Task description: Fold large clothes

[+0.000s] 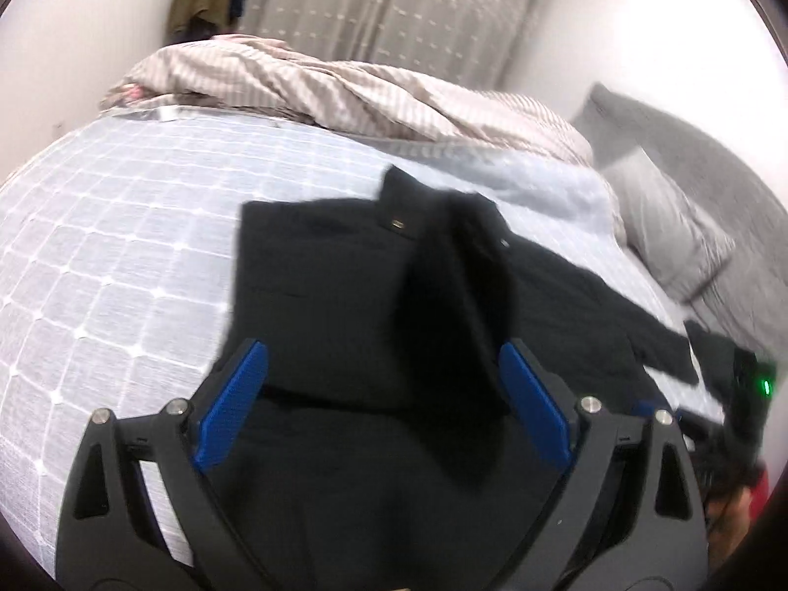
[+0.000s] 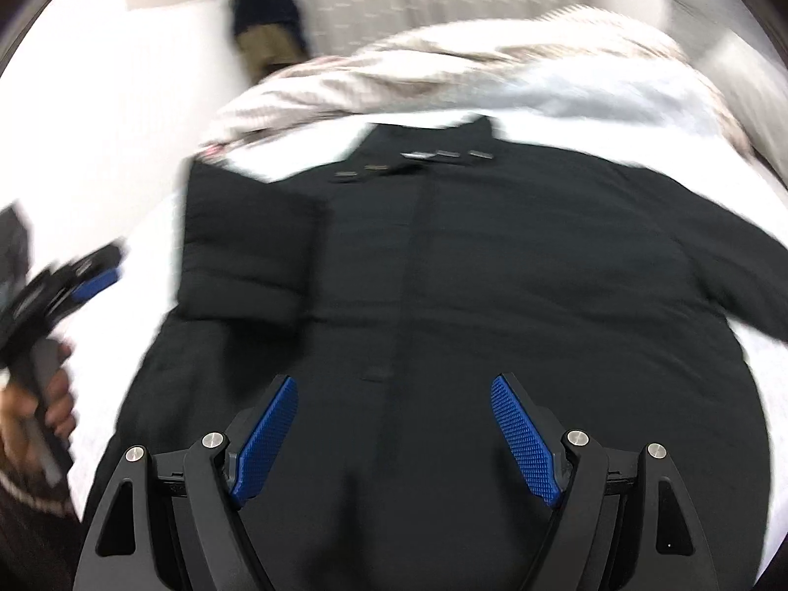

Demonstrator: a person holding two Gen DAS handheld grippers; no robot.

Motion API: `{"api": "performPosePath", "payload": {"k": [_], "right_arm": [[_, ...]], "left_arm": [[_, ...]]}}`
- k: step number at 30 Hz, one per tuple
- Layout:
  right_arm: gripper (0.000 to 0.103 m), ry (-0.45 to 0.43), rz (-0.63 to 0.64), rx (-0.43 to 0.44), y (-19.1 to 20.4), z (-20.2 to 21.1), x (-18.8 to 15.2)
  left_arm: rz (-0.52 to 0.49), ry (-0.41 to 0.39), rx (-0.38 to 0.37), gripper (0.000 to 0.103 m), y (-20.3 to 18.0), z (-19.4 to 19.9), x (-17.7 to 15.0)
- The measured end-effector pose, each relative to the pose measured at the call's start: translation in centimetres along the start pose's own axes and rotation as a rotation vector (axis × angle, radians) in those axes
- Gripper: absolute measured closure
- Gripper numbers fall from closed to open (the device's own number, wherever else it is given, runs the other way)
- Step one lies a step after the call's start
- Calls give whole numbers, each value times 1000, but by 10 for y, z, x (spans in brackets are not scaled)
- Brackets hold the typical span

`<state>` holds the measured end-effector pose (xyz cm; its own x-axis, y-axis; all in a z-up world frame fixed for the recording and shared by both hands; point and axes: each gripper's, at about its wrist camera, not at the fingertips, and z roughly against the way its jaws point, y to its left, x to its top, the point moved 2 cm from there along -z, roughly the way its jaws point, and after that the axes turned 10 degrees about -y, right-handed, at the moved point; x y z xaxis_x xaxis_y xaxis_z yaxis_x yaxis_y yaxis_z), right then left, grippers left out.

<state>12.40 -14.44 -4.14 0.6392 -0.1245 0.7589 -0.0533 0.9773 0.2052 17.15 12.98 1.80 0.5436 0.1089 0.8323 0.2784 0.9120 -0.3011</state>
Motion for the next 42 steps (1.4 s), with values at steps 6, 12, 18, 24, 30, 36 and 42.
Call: {"api": "performPosePath", "payload": {"k": [6,12,18,24,30,36,42], "right_arm": [[21,62,227,65,103,-61,3],[23,-42,156,-109,67,-86,52],[21,-71,-224,61,-38,-52,57],[21,5,-302,-4,-70,-79,51],[81,127,-165,-8,-47,-138,52],[91,-88,-10,-62,-27,-111,102],[85,109,81,-272,-55,-161,69]], "left_arm": [[74,9,-28,8,21,-19,-9],[47,34,-36,27,21,-30,-18],[58,41,-42,42,26,-37,-18],[78,39,-30,45,34,-47,-19],[131,-1,-52,54,39,-51,-20],[48,73,2,55,30,-69,-32],[-7,186,54,55,23,-90,-50]]}}
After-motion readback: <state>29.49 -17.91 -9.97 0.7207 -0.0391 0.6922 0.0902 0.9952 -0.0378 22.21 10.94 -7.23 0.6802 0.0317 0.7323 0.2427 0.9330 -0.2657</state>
